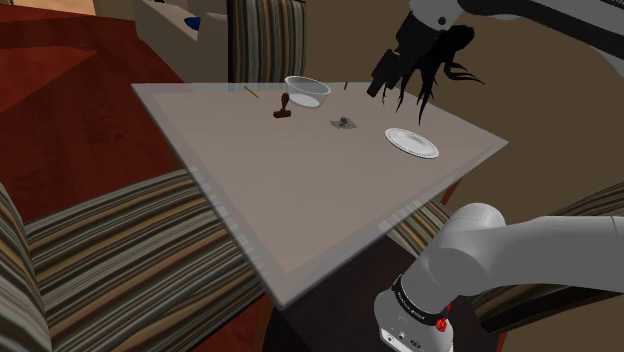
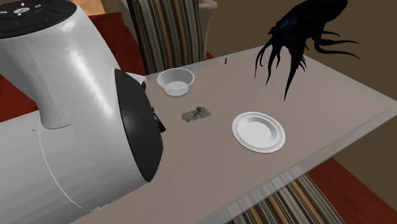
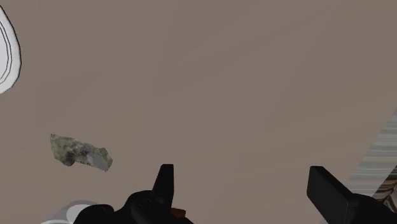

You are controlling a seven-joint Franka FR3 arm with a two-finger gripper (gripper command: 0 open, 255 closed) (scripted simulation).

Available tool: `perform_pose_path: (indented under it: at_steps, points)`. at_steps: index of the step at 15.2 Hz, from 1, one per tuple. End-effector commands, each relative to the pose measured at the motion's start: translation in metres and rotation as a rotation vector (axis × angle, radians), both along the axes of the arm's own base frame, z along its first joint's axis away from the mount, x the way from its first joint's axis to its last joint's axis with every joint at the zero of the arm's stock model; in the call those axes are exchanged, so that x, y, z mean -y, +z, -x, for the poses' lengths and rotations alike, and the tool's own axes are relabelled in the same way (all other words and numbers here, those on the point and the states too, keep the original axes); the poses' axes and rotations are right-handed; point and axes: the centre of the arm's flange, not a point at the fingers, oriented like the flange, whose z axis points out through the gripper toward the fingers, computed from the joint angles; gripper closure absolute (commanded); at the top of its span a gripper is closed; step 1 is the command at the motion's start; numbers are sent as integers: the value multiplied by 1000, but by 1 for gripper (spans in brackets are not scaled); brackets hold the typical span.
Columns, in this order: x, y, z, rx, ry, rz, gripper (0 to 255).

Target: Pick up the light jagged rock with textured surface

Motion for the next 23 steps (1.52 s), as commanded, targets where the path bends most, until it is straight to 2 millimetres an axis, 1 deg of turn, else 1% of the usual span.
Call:
perform_pose_path:
  at_steps: [1,6,9,12,17,23]
  points:
    - [0,0,0,0,0,0,0]
    - [72,-25,-7,-17,186,-26,0]
    - [113,-41,-17,-27,298,-41,0]
    - [153,-57,-31,-38,409,-56,0]
    - [215,-87,-64,-55,595,-82,0]
    - [278,-125,-118,-76,819,-113,0]
